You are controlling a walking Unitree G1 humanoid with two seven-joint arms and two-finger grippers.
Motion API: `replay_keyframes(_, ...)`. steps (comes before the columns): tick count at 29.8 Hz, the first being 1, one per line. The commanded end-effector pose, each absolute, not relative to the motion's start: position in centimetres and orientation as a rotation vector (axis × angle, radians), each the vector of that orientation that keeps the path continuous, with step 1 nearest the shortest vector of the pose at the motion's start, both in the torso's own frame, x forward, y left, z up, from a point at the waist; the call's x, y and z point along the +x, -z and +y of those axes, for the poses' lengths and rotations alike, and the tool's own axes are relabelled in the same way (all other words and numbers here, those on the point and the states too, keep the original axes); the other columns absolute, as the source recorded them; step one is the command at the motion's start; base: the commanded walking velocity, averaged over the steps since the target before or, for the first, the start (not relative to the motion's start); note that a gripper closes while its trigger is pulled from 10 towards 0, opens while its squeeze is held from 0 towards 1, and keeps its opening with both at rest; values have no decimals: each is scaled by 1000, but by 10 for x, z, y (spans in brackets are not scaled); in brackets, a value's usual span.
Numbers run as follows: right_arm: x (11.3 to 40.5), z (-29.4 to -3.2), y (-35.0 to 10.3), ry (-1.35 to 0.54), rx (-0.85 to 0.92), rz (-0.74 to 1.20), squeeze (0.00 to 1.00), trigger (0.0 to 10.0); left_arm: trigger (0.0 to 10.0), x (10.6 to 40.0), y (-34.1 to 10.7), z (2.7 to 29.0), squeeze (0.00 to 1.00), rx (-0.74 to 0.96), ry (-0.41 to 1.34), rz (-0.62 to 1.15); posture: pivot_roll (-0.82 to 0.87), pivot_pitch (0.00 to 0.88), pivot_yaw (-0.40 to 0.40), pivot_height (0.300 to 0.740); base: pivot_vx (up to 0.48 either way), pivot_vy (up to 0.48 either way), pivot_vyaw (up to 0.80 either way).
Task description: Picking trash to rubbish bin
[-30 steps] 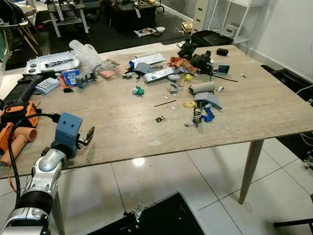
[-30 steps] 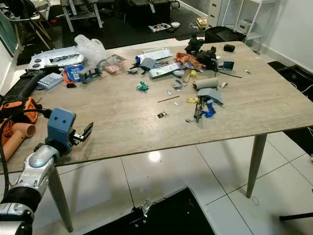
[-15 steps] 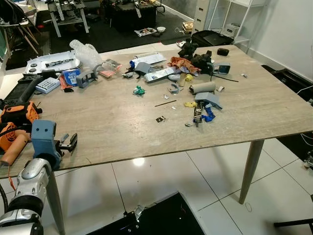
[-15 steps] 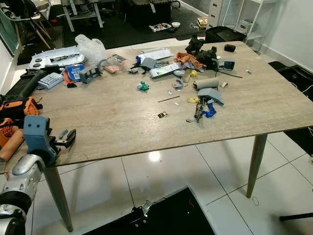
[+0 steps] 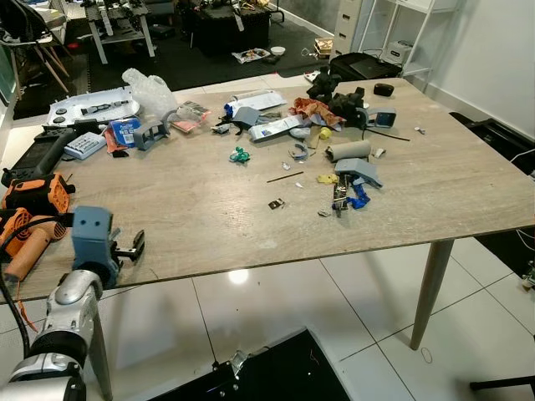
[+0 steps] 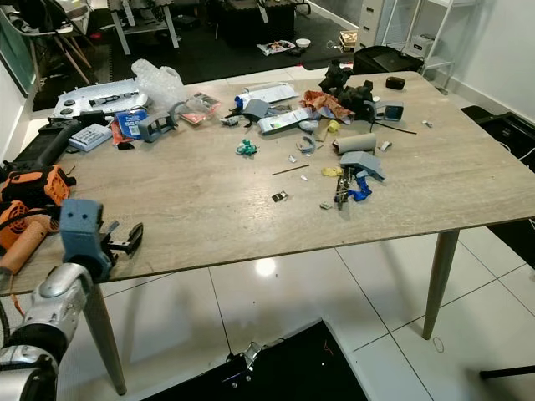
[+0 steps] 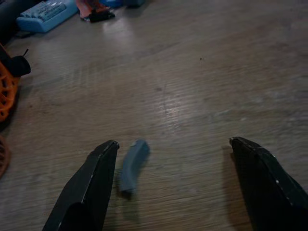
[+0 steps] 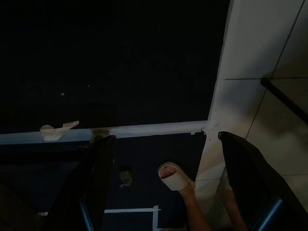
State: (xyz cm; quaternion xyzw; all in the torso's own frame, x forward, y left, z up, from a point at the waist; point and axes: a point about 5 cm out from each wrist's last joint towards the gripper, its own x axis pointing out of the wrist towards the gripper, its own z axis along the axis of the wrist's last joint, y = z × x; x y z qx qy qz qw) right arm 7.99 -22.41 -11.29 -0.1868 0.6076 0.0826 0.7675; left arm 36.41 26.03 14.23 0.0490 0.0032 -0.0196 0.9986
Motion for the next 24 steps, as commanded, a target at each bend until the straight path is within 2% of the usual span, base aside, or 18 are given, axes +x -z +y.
replay_keyframes(1, 63, -218, 117, -206, -387, 1362, 0, 10000, 7176, 358, -119, 255, 0, 104, 50, 107, -251, 260, 66, 740, 0, 0, 0)
replay_keyframes(2, 63, -218, 117, -206, -387, 1363, 0, 10000, 3020, 358, -118, 255, 0, 110, 45, 112, -251, 260, 66, 740, 0, 0, 0)
replay_keyframes(3, 63, -218, 117, -205, -387, 1363, 0, 10000, 0, 358, -118, 255, 0, 112, 40, 115, -254, 262, 66, 740, 0, 0, 0)
replay_keyframes(24, 65, -220, 116, -205, -398, 1361, 0, 10000, 0, 352, -108, 263, 0, 148, -2, 177, -244, 255, 61, 740, 0, 0, 0)
